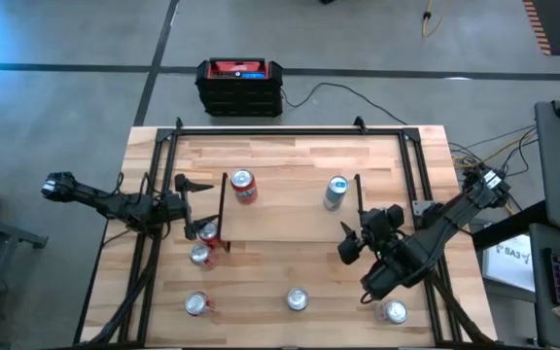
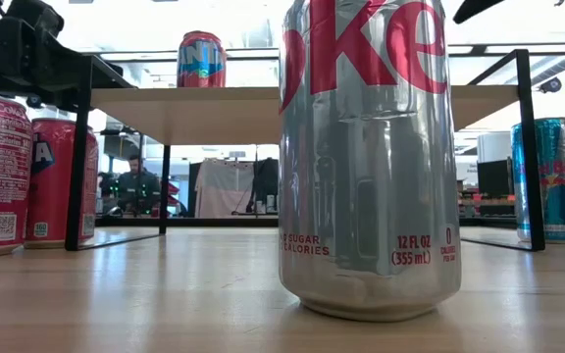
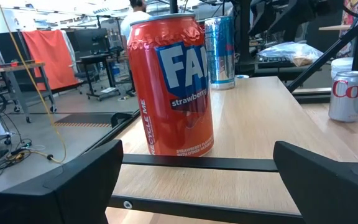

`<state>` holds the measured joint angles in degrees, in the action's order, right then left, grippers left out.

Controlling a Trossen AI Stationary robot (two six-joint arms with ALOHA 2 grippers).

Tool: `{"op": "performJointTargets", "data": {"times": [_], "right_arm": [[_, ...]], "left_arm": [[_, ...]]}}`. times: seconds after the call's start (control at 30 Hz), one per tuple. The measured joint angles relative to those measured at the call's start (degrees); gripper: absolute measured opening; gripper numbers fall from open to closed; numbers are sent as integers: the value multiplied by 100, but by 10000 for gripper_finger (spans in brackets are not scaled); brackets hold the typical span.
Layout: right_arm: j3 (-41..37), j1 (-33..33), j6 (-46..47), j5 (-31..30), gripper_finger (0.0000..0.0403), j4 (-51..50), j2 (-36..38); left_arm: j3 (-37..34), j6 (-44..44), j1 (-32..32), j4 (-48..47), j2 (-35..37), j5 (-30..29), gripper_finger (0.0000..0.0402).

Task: Place canned beverage on shelf
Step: Put the top blue soda can on the shelf

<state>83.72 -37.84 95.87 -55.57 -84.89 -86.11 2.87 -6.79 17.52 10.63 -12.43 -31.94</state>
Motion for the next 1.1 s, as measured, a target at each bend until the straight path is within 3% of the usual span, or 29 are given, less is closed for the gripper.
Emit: {"op": "performJointTargets", "data": {"times": [0.27,0.53,0.97,1.1], "right_arm": [[2,6,157,-24,256,176,-105],[2,24,-601,-615,251,512,-249],[-20,76,1267,-971,247,137,-871],[-7,74,1363,-1001,247,-254,-1094]], "left_arm": [[0,0,2,0,0,0,400],[0,1,-1,0,0,0,400],[0,0,-1,-1,0,0,400],[0,-1,1,0,0,0,400]]}}
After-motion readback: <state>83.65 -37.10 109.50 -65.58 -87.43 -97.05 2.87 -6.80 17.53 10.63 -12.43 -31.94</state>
